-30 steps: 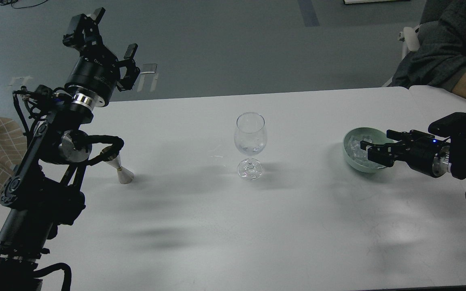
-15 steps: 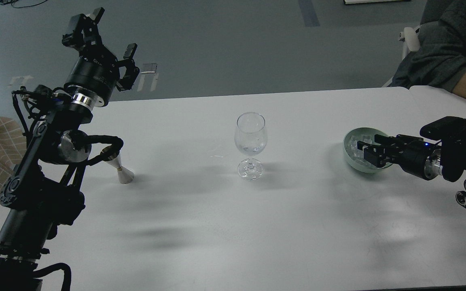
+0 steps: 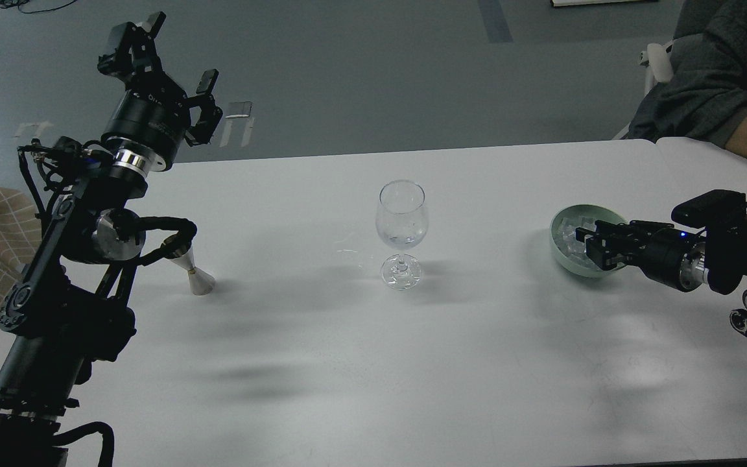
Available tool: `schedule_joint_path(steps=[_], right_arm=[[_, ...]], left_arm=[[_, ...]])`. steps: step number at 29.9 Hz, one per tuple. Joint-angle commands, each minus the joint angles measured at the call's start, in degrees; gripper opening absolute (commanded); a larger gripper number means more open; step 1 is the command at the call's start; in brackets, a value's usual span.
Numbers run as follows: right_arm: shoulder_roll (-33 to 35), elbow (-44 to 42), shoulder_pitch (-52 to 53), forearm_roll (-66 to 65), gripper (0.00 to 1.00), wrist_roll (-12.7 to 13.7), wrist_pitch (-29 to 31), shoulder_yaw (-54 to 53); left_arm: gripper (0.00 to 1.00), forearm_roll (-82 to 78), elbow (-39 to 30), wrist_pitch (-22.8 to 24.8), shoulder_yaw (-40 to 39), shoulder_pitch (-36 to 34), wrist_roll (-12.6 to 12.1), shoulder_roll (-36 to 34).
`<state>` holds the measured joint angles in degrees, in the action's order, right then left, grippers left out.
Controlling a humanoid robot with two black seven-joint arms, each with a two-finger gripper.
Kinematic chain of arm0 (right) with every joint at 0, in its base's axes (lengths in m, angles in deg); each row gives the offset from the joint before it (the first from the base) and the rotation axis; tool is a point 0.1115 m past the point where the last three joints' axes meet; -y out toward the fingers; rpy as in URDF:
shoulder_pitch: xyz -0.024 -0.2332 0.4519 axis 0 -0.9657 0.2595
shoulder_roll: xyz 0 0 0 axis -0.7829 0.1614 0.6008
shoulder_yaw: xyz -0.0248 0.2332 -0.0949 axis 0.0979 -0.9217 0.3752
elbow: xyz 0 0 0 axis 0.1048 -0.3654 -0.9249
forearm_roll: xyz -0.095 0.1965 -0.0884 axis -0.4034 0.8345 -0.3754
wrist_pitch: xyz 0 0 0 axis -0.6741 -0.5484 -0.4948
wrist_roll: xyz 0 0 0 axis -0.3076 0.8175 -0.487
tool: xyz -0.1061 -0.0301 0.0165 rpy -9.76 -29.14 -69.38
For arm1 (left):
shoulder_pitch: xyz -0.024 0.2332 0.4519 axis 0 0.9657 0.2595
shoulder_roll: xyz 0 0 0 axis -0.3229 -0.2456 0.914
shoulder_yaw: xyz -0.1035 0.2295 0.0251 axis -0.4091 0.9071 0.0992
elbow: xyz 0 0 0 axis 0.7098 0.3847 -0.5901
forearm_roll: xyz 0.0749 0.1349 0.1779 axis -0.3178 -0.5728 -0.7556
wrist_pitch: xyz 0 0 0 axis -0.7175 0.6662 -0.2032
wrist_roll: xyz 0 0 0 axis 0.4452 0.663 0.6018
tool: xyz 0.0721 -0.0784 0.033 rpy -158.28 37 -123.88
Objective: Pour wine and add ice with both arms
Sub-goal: 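Reach the right gripper into the green bowl and grasp ice, then lift the ice with the right gripper and move toward the glass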
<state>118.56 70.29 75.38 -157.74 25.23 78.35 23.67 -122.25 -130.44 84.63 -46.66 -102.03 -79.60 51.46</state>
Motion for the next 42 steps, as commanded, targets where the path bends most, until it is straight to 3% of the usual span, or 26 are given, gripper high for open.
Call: schedule_joint_path(steps=[1,4,9,19,25,31,33,42], right_arm=[[0.0,0.1,-0.1,0.0,0.16,-0.1,0.0,0.0],[0.0,0.4,-0.3,0.0,0.07,-0.1,0.0,0.0],[1.6,3.1,0.1,0.2,0.02,-0.1,0.0,-0.1],[19.1,19.0,6.5,1.1,0.02,-0.3,1.1,-2.5],[23.6,25.8,16.4,1.4,0.02,-0.4,5.3,-2.4],[21.0,26.6,28.3,1.8,0.03,-0.4,10.5,-1.6],[17.1,26.2,33.0,2.8,0.02,-0.4,13.1,0.8],[1.3,20.2,49.6,6.6,0.03,-0.5,13.7,19.5]], left_arm=[[0.98,0.0,0.0,0.0,0.0,0.1,0.0,0.0],[0.98,0.0,0.0,0.3,-0.1,0.1,0.0,0.1],[0.98,0.0,0.0,0.3,-0.1,0.1,0.1,0.1],[0.98,0.0,0.0,0.3,0.2,0.1,0.9,0.2],[0.98,0.0,0.0,0.3,0.4,0.0,0.9,0.2],[0.98,0.1,0.0,0.3,0.6,-0.2,0.9,0.0],[0.98,0.1,0.0,0.3,0.6,-0.2,0.9,0.0],[0.98,0.0,0.0,0.3,0.6,-0.2,0.8,0.2]])
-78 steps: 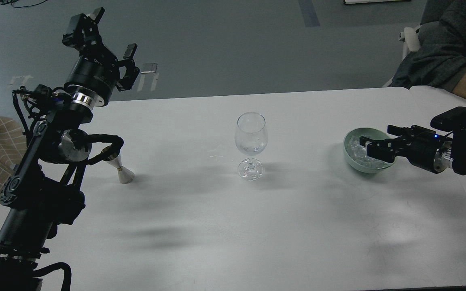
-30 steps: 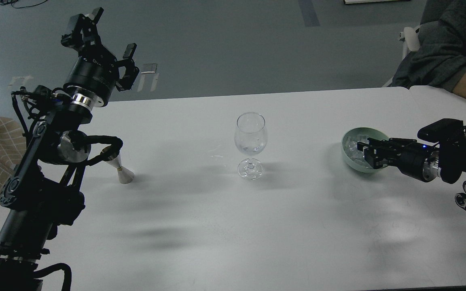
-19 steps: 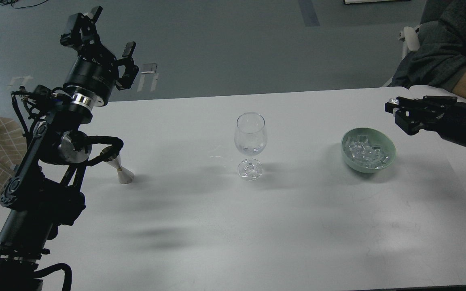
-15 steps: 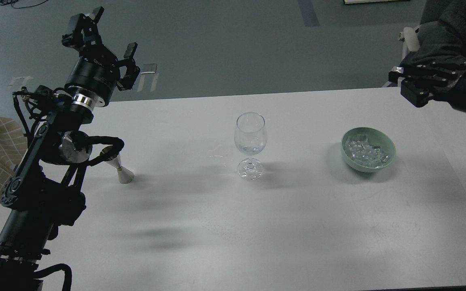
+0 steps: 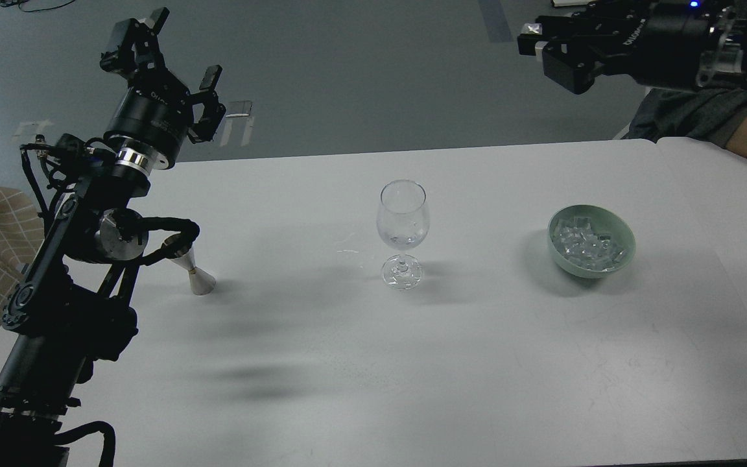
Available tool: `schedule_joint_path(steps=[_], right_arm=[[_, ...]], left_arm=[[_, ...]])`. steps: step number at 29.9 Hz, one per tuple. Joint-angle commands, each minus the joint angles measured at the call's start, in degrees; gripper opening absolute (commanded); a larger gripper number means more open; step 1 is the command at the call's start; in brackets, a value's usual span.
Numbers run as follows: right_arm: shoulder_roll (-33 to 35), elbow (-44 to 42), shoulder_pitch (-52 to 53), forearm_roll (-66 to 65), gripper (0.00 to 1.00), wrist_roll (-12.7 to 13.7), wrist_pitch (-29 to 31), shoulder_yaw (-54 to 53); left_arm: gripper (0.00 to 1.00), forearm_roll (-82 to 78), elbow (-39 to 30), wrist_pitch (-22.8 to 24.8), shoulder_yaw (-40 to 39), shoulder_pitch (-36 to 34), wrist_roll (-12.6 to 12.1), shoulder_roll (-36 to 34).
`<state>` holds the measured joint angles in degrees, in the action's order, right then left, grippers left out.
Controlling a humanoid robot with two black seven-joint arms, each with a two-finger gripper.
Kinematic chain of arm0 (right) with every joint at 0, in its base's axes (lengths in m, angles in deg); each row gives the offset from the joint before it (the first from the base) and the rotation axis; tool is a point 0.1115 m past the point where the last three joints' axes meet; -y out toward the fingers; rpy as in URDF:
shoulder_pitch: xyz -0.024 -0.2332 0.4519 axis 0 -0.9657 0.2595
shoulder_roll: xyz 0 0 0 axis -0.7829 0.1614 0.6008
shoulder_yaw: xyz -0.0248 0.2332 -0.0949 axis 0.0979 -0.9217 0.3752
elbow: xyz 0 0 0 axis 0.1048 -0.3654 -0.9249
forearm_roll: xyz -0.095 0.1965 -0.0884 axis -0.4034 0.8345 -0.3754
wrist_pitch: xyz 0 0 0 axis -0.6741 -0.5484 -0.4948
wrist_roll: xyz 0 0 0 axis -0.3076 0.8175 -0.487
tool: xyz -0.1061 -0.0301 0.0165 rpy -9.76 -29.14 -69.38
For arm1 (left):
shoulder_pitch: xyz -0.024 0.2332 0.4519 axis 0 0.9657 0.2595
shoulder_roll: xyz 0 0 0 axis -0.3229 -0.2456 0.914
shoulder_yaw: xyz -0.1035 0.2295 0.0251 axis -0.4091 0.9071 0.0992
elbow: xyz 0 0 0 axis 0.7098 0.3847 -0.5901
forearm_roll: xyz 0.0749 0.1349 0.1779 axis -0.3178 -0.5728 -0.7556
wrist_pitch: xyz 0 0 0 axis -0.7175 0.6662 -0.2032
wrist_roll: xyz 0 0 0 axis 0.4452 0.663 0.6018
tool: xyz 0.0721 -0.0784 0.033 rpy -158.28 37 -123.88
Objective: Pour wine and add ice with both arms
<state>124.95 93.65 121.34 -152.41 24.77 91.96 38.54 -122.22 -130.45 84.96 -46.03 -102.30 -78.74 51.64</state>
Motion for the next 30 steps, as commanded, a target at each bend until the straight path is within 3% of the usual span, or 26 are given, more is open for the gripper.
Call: schedule_joint_path(steps=[1,13,30], right_arm=[[-6.2,-3.7,3.9,1.5,0.03,0.0,0.1,5.3],[-19.8,-8.5,6.8,7.7,0.03,-2.3,5.3,18.3],[-22.3,-10.3,10.6,11.0,0.06,-5.5,11.4,22.7]], left_arm=[[0.98,0.0,0.0,-0.1,0.0,0.0,-0.1,0.0],[0.98,0.0,0.0,-0.1,0.0,0.1,-0.1,0.0],[0.98,0.0,0.0,0.0,-0.1,0.2,0.0,0.0]])
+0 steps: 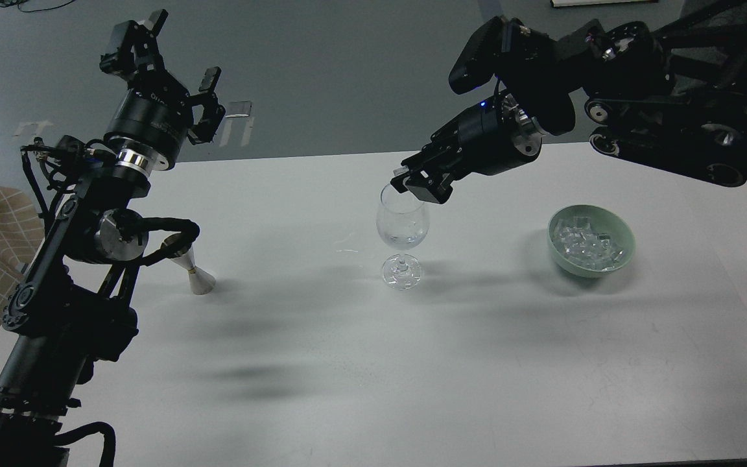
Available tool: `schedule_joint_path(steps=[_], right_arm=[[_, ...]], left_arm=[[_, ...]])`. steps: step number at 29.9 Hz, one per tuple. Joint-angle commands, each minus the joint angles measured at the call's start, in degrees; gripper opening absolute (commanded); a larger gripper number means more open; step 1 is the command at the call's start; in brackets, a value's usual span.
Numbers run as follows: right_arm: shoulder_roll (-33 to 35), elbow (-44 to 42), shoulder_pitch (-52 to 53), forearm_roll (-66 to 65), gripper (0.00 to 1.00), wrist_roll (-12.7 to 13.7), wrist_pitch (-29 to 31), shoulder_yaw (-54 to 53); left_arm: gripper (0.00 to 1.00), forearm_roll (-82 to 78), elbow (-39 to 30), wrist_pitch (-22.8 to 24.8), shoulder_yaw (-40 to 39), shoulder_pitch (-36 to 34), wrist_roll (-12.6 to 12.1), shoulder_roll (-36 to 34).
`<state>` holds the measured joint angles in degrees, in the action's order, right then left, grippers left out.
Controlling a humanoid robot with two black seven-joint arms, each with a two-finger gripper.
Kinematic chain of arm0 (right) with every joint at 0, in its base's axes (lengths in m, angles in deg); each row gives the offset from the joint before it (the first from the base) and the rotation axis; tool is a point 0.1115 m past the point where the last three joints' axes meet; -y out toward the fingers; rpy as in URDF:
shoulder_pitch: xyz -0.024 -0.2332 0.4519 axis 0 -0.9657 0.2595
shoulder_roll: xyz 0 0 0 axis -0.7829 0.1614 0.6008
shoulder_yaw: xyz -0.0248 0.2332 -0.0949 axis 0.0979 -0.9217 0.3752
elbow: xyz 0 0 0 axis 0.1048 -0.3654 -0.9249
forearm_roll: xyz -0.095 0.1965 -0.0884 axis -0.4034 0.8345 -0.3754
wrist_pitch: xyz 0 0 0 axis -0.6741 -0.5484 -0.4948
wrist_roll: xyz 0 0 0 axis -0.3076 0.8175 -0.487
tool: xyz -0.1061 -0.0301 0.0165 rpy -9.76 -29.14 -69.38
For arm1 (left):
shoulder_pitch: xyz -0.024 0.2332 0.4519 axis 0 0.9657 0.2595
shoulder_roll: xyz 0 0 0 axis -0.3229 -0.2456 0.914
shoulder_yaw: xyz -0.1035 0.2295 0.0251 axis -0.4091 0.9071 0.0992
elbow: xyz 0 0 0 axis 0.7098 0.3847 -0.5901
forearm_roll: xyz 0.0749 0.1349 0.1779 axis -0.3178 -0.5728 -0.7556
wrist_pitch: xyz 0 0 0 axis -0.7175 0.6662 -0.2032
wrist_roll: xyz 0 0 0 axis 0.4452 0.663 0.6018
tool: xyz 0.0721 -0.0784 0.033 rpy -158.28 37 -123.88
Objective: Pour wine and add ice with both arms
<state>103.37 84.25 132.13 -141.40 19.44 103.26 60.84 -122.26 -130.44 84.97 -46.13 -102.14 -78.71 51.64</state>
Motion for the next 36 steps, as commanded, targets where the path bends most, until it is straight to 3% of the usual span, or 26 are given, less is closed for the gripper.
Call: schedule_joint_path(steps=[1,6,12,15,26,28,30,31,36], right_arm=[[-0.9,-1.2,-0.1,0.0,0.07,-0.2,0.0,0.4],[-2.0,-2.2,-0.1,0.0,0.08,-0.1,-0.2,0.5],[-2.9,-3.1,-0.4,0.0,0.32,-0.1,-0.5,0.6],[-2.9,-3.3,-0.6,0.2,0.4,-0.1,-0.5,0.6],[-2.6,-3.2,0.0,0.5,0.57,-0.1,-0.6,0.6],[-2.4,-3.5,0.1,0.8,0.68,0.1,-1.0,-0.2],[-1.6,-4.8,0.6,3.7,0.94,0.4,-2.6,-1.4],[-1.3,-5.6,0.7,5.1,1.0,0.5,-3.2,-2.1],[1.1,-11.9,-0.1,16.3,1.0,0.5,-8.4,-8.8]], left_arm=[[0.98,0.0,0.0,0.0,0.0,0.0,0.0,-0.1],[0.98,0.1,0.0,0.0,-0.1,0.0,0.0,-0.1],[0.98,0.1,0.0,0.0,-0.1,0.0,0.0,-0.1],[0.98,0.1,0.0,0.0,-0.1,0.0,0.0,-0.2],[0.98,0.1,0.0,0.0,-0.2,0.0,0.0,-0.3],[0.98,0.1,0.0,0.0,-0.2,0.0,0.0,-0.3],[0.98,0.1,0.0,0.0,-0.2,0.0,0.0,-0.3],[0.98,0.1,0.0,0.0,-0.1,0.0,0.0,-0.4],[0.98,0.3,0.0,0.1,0.0,-0.5,0.0,-0.7]])
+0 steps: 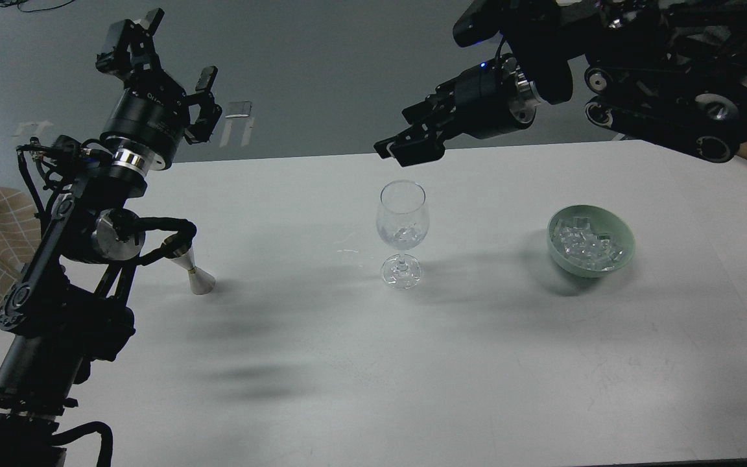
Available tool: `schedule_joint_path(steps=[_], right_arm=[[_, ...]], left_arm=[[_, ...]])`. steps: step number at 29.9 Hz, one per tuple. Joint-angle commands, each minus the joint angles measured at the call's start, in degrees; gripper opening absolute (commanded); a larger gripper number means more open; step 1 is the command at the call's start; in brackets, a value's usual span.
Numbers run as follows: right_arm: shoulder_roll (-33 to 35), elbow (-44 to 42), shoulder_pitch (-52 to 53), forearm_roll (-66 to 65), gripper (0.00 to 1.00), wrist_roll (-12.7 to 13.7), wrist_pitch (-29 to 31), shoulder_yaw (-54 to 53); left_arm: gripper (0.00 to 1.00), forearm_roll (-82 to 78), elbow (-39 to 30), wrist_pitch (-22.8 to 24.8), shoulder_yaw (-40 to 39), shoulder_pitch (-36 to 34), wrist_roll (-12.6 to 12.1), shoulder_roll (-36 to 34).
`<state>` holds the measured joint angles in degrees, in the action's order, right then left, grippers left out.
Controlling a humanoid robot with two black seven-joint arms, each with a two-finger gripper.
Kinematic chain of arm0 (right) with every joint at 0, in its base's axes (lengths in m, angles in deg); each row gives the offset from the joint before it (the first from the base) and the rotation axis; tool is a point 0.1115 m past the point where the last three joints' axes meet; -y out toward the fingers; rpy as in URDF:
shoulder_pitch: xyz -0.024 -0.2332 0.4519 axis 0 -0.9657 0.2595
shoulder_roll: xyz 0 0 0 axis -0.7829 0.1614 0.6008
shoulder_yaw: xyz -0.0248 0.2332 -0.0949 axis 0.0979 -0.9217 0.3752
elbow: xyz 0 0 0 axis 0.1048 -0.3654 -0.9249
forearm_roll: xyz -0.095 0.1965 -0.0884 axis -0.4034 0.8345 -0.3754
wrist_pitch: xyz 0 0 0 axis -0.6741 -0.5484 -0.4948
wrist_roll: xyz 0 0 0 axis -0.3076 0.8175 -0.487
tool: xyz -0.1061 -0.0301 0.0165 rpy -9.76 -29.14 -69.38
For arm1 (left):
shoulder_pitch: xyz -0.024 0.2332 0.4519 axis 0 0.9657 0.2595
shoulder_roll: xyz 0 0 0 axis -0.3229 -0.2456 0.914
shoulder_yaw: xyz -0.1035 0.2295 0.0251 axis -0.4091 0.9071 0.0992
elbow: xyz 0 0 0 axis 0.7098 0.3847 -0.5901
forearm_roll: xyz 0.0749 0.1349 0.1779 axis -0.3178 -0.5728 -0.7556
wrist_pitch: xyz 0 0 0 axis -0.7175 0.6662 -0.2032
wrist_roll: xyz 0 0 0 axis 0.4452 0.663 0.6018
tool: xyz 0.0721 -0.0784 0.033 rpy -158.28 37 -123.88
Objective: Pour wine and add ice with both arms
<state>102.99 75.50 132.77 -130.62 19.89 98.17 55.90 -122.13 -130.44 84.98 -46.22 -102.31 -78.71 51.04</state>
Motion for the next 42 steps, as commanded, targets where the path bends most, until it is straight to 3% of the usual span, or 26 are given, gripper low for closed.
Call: schedule_joint_path(steps=[1,4,12,17,19,25,30,38,42], right_arm=[[1.9,-4.8,-1.9,9.0,1.0,0.0,-6.5,-6.3],[1.9,-8.3,-5.8,17.0,1.0,-0.1,-10.4,-10.9],[0.4,-13.2,-23.3,35.7,1.0,-0.4,-10.4,-34.7],[-5.4,-17.9,-30.1,39.8,1.0,-0.8,-9.8,-44.8],[-9.3,-21.8,-31.8,43.3,1.0,-0.9,-6.0,-49.3],[-15.5,-28.3,-33.2,49.3,1.0,-1.5,3.0,-54.0],[-20.0,-33.7,-33.7,51.4,1.0,-2.2,11.1,-54.5],[-22.0,-36.4,-35.3,52.0,1.0,-2.2,11.0,-56.0],[-22.0,-36.3,-35.5,52.0,1.0,-2.2,7.2,-56.0]], left_arm=[[0.98,0.2,0.0,0.5,0.1,-0.5,-0.1,-0.2],[0.98,0.2,0.5,2.7,0.2,-0.7,-0.2,-0.3],[0.98,0.1,7.6,4.7,0.4,-4.6,-0.4,-0.1],[0.98,0.2,14.1,13.0,0.3,-7.7,-0.4,-0.2],[0.98,0.2,17.1,16.3,0.3,-8.8,-0.4,-0.1],[0.98,5.2,22.1,20.4,0.2,-10.3,-1.0,0.3],[0.98,14.1,25.4,20.4,0.3,-11.6,-3.7,0.5],[0.98,15.0,32.2,20.4,0.2,-15.2,-3.4,1.8],[0.98,14.9,34.0,20.4,0.3,-16.1,-3.3,2.4]])
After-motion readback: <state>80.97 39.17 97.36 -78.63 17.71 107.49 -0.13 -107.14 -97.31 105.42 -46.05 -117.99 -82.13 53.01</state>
